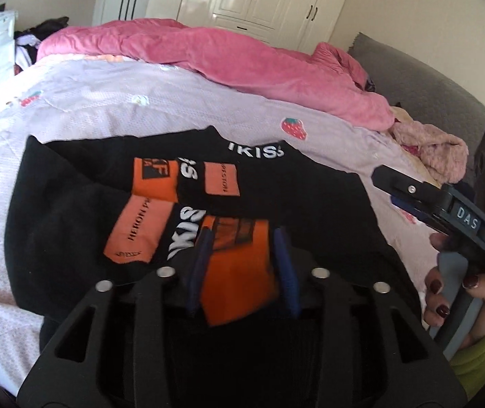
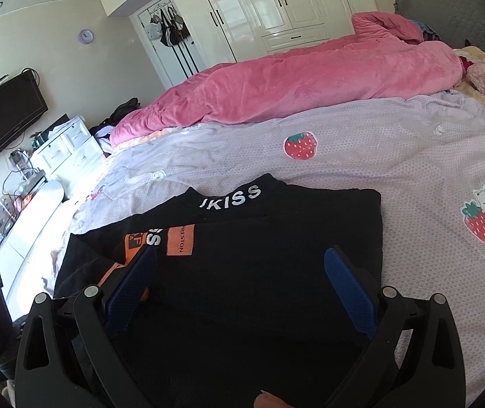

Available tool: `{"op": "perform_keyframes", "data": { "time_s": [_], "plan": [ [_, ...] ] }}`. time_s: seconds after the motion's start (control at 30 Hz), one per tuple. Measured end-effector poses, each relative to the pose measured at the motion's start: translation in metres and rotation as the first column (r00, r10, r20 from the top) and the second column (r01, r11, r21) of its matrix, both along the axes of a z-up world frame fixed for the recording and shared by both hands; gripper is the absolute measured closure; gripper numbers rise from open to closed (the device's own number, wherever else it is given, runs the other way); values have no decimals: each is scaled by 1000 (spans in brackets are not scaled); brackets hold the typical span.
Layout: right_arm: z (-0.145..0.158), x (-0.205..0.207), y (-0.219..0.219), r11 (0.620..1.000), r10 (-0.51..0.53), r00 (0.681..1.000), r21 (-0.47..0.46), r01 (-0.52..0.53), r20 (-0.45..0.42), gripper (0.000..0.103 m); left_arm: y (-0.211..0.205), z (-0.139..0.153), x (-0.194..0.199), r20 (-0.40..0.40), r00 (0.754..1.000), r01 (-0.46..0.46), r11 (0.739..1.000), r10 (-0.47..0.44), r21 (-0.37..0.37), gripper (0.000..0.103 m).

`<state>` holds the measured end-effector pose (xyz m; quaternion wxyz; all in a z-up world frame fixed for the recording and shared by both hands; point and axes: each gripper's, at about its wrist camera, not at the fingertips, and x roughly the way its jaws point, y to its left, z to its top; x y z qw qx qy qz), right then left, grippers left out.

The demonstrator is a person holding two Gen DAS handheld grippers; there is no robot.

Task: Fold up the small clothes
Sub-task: 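Carry the cuff across the shirt body and release it with the left tool, then grasp the laid orange cuff with the right tool and lift it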

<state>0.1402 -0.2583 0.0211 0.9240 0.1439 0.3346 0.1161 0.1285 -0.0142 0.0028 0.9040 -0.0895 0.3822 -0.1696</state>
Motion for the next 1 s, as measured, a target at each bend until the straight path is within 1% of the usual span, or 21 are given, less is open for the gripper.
{"op": "perform_keyframes", "data": {
  "time_s": [0.07, 0.13, 0.23, 0.27, 0.33, 0.4, 0.43, 0.53, 0.6, 0.7, 0.83, 0.93, 0.97, 1.0],
  "plan": [
    [1, -1, 3, 1000, 8, 1000, -2, -8, 0, 5, 5, 0, -2, -9, 1000, 2, 1000, -2, -21, 63],
    [0, -1, 9, 999, 33, 999, -3, -33, -5, 5, 13, 3, -5, -5, 1000, -17, 1000, 17, -22, 50],
    [-4, -1, 19, 997, 73, 997, 3, -73, -24, 5, 32, 9, -6, 8, 998, -66, 997, 66, -29, 39],
    [-6, -2, 23, 996, 88, 996, 7, -88, -34, 5, 38, 12, -7, 13, 996, -82, 996, 83, -29, 37],
    [-12, -3, 34, 992, 126, 990, 7, -126, -59, 5, 54, 18, -8, 31, 991, -131, 991, 132, -21, 27],
    [-17, -6, 45, 987, 159, 984, 6, -159, -81, 5, 70, 23, -10, 48, 983, -179, 984, 179, -7, 21],
    [-22, -8, 53, 983, 186, 978, 10, -185, -99, 5, 76, 25, -11, 54, 979, -196, 981, 196, 0, 18],
    [-33, -14, 75, 970, 242, 960, 12, -243, -140, 5, 92, 31, -14, 75, 967, -246, 969, 244, 24, 10],
    [-38, -17, 88, 961, 274, 949, 6, -277, -156, 5, 101, 32, -15, 83, 959, -274, 961, 270, 44, 10],
    [-43, -20, 107, 948, 313, 933, 1, -318, -175, 5, 116, 34, -15, 80, 950, -307, 950, 303, 52, 10],
    [-49, -16, 122, 943, 325, 927, -9, -332, -187, 5, 133, 34, -16, 65, 938, -344, 938, 341, 34, 9],
    [-55, -10, 130, 941, 332, 921, 2, -339, -201, 5, 150, 32, -17, 53, 925, -377, 926, 375, 14, 9],
    [-58, -8, 132, 939, 337, 919, 6, -343, -203, 7, 154, 32, -18, 50, 922, -384, 923, 383, 9, 10],
    [-60, -6, 135, 939, 338, 919, 10, -344, -204, 17, 159, 31, -18, 44, 918, -395, 919, 395, 2, 9]
  ]
}}
